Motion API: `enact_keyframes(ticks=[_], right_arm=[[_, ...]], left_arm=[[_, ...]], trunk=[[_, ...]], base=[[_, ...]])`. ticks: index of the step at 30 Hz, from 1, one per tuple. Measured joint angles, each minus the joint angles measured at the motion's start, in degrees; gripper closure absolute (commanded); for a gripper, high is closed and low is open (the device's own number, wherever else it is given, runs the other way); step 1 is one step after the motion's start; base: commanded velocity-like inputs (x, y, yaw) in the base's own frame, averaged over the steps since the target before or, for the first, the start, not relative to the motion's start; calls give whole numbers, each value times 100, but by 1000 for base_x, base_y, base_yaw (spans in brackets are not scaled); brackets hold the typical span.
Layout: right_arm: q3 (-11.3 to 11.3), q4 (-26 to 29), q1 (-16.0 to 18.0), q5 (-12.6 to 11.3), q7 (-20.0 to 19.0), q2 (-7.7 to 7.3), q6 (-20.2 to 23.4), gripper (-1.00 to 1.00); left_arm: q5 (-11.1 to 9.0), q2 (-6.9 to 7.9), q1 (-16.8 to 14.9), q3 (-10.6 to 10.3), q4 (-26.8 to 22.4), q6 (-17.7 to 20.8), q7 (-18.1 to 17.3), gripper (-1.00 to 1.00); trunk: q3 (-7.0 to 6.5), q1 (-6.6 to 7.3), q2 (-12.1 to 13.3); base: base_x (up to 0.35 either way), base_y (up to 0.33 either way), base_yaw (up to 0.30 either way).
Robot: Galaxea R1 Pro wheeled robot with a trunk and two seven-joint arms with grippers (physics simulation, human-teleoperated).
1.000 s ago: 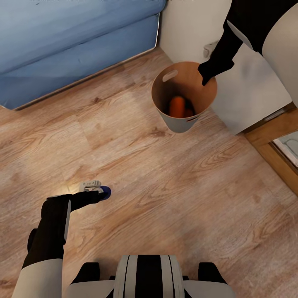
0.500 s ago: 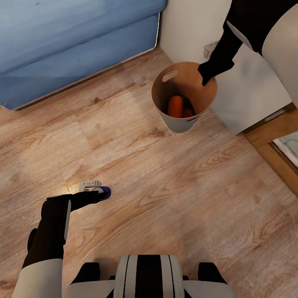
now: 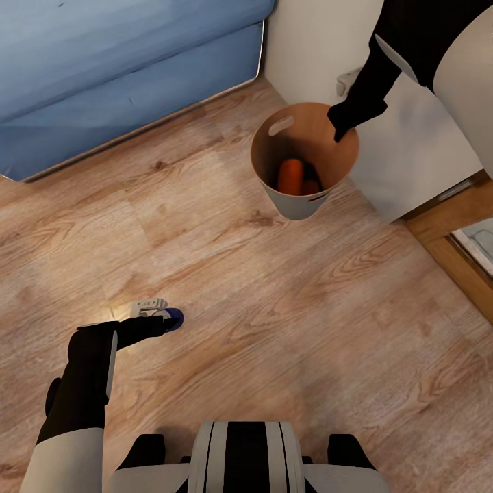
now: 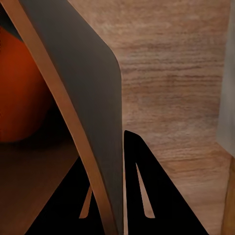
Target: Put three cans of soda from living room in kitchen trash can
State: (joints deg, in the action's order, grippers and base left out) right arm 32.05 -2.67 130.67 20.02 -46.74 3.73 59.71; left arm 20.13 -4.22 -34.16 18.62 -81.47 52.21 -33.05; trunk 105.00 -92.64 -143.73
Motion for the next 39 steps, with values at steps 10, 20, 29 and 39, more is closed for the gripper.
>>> enact_keyframes(ticks=[10, 20, 29, 39], right_arm=[[-14, 0, 0, -9, 0, 41, 3, 100], [-3, 3, 0, -1, 0, 48, 0, 100], [4, 3, -5, 6, 1, 48, -2, 100], [1, -1, -7, 8, 2, 40, 4, 100]], left_arm=[[34, 0, -3, 0, 16, 7, -1, -100], [10, 0, -3, 1, 10, 3, 0, -100], [-2, 0, 0, -3, 8, -6, -4, 100], [3, 1, 5, -7, 16, -16, -2, 100]], trunk=[[0, -18, -9], [0, -33, -17], [0, -33, -17], [-21, -30, -16]], base=[[0, 0, 0], [0, 0, 0], [0, 0, 0], [0, 0, 0]])
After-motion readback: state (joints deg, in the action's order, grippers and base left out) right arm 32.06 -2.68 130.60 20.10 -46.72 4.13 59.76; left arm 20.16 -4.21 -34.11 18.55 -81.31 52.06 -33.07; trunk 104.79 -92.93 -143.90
